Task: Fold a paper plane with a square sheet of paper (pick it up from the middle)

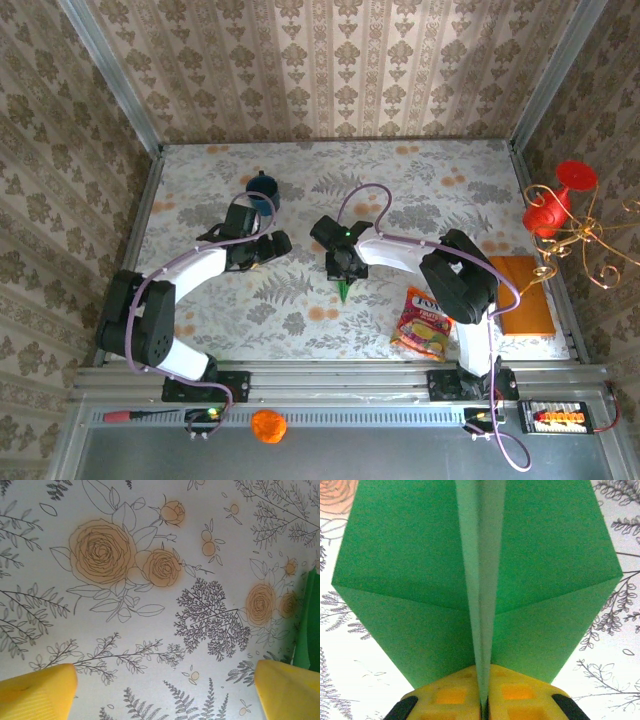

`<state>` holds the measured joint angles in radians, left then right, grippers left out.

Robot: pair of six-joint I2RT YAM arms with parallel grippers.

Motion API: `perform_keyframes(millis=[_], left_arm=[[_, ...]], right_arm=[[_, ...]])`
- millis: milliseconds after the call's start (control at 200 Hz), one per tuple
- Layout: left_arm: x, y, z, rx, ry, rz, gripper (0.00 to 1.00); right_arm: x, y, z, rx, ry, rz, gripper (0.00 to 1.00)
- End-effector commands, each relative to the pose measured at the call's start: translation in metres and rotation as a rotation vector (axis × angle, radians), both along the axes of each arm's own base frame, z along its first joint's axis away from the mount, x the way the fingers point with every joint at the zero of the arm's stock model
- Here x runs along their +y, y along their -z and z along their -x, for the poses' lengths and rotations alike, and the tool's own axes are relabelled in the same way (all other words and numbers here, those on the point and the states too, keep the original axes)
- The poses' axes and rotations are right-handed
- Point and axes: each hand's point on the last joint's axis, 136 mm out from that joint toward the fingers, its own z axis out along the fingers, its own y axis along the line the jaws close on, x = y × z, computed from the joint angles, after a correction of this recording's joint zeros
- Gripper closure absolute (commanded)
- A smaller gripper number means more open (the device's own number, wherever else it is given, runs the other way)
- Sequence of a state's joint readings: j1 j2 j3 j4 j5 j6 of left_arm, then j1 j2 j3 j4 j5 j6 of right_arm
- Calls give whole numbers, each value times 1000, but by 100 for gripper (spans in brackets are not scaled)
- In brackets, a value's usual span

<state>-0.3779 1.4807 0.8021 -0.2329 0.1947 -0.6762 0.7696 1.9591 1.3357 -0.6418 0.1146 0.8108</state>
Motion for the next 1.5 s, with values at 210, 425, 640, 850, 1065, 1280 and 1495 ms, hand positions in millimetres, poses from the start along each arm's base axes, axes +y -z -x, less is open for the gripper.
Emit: perform_keyframes(millis=[210,425,640,850,1065,1280,1495], left_arm=[[33,-5,6,-40,-23,-104,0],[47,-10,11,-49,-42,-128,0],[46,-10,11,-44,-37,-117,0],[41,-8,9,-28,-25,-101,0],[41,-2,11,-12,-25,-102,0],[39,1,11,1,-19,-95,0],[37,3,10,8,-13,-90,0]], right_arm=[[3,-49,-63,-124,-67,-59,90],[8,-48,-101,-136,-151,-86,91],[7,-42,-122,-128,-188,-73,91],[-2,-26,-133,-94,-156,-53,90],[-8,-17,-140,-79,-125,-17,89],[-13,-8,-143,-59,-85,-1,84],[-19,-1,-144,-40,-55,31,78]])
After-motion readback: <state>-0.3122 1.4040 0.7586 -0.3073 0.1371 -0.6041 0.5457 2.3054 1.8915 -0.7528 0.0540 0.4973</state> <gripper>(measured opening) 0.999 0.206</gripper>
